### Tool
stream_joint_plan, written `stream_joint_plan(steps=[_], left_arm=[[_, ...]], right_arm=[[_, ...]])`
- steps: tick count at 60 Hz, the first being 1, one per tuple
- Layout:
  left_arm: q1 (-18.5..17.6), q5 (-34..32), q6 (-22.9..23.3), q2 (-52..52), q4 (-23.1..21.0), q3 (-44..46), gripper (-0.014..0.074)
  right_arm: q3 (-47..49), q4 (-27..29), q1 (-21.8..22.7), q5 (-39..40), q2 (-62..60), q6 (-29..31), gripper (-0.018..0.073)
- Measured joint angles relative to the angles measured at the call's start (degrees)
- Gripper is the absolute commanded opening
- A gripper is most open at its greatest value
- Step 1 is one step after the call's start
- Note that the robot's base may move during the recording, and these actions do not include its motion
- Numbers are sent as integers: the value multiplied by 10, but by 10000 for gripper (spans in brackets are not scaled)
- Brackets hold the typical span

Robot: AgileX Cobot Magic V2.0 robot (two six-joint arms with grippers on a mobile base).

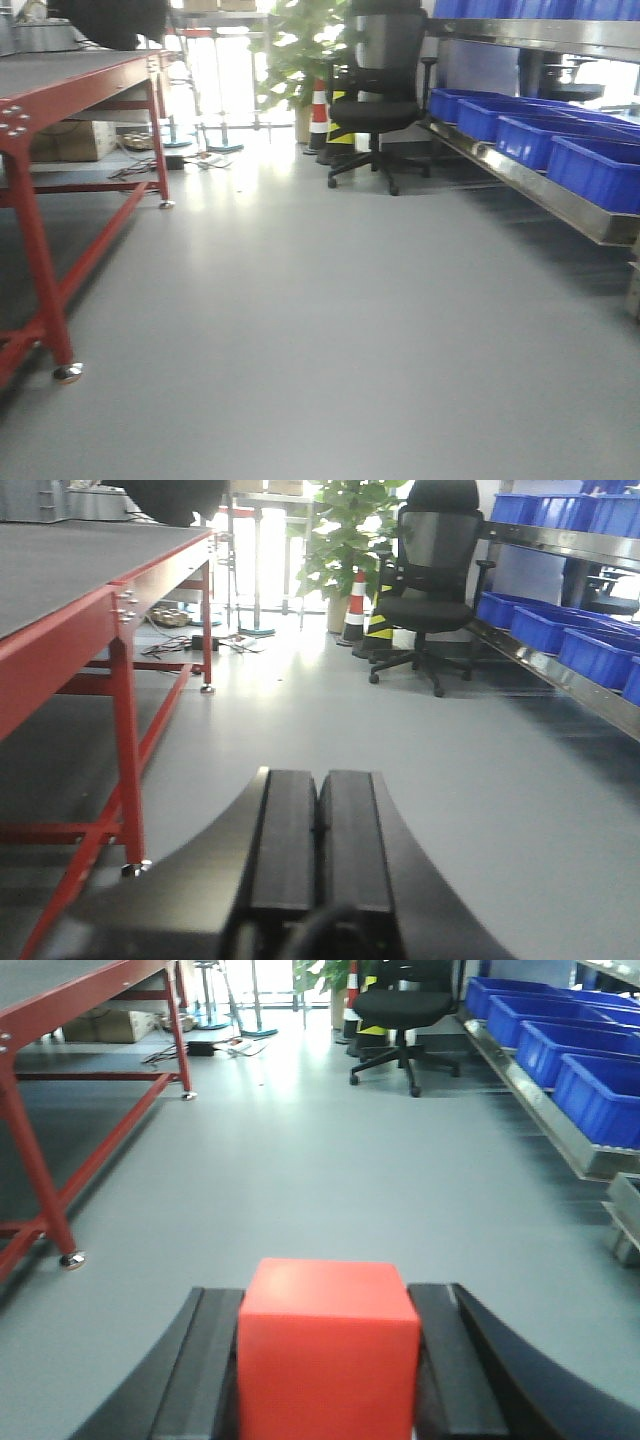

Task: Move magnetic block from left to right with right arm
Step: 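Drive the base across the room carrying the cube in the right gripper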

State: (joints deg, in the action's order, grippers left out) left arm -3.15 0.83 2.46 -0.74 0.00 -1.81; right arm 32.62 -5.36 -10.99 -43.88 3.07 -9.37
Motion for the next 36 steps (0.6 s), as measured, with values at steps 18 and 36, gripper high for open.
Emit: stream_joint_plan(steps=[18,36], left_arm=[[0,0,0,0,0,0,-116],[0,0,0,0,0,0,-116]], right_arm=[[0,0,0,0,0,1,249],[0,0,0,0,0,1,249]])
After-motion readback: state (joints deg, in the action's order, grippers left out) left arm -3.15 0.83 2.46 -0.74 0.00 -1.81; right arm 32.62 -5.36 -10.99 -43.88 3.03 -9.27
